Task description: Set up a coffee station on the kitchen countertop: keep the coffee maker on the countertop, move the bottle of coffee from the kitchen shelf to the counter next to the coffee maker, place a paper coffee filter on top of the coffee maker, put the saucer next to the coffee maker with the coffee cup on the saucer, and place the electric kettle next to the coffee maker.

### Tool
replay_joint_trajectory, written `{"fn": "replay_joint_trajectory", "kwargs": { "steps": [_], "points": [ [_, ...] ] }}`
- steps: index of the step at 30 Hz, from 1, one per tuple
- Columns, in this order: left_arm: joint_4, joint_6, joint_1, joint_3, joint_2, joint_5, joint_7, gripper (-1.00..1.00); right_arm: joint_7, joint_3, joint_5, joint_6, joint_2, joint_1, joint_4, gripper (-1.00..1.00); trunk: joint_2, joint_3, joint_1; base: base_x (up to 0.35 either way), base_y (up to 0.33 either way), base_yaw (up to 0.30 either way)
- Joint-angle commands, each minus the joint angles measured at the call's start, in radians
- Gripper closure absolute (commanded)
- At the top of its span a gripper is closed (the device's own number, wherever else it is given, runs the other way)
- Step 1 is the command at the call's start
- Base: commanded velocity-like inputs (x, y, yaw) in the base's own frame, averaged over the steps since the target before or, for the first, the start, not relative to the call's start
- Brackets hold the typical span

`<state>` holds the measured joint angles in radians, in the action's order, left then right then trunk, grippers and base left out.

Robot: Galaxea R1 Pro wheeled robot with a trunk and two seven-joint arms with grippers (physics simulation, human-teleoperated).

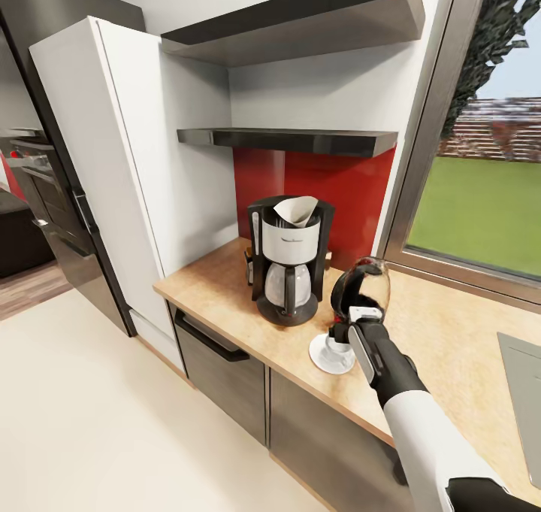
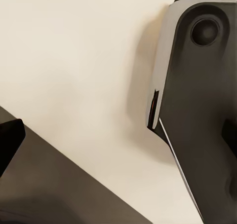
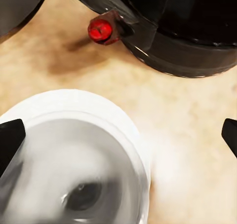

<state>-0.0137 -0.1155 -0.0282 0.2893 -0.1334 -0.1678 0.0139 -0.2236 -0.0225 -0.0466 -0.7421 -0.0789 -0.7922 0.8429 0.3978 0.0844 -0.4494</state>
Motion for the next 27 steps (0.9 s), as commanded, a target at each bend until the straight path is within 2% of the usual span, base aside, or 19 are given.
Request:
{"fn": "replay_joint_trajectory", "kwargs": {
  "steps": [1, 5, 10, 27],
  "points": [
    [0.001, -0.004, -0.001, 0.007, 0.000, -0.011, 0.001, -1.00, -0.005, -0.002, -0.005, -0.003, -0.001, -0.001, 0.001, -1.00, 0.002, 0.002, -0.001, -0.020, 0.000, 0.000],
    [0.001, -0.004, -0.001, 0.005, 0.000, -0.012, 0.001, -1.00, -0.005, -0.002, -0.007, -0.003, -0.001, -0.001, 0.003, -1.00, 0.002, 0.002, -0.001, -0.216, 0.000, 0.000],
    [0.001, -0.004, -0.001, 0.006, -0.001, -0.011, 0.001, -1.00, -0.004, -0.002, -0.007, -0.002, -0.001, -0.001, 0.052, -1.00, 0.002, 0.002, -0.001, -0.176, 0.000, 0.000],
    [0.001, -0.004, -0.001, 0.005, 0.000, -0.011, 0.001, -1.00, -0.003, 0.000, -0.009, -0.002, -0.001, -0.001, 0.120, -1.00, 0.002, 0.002, -0.001, -0.005, 0.000, 0.000]
  ]
}}
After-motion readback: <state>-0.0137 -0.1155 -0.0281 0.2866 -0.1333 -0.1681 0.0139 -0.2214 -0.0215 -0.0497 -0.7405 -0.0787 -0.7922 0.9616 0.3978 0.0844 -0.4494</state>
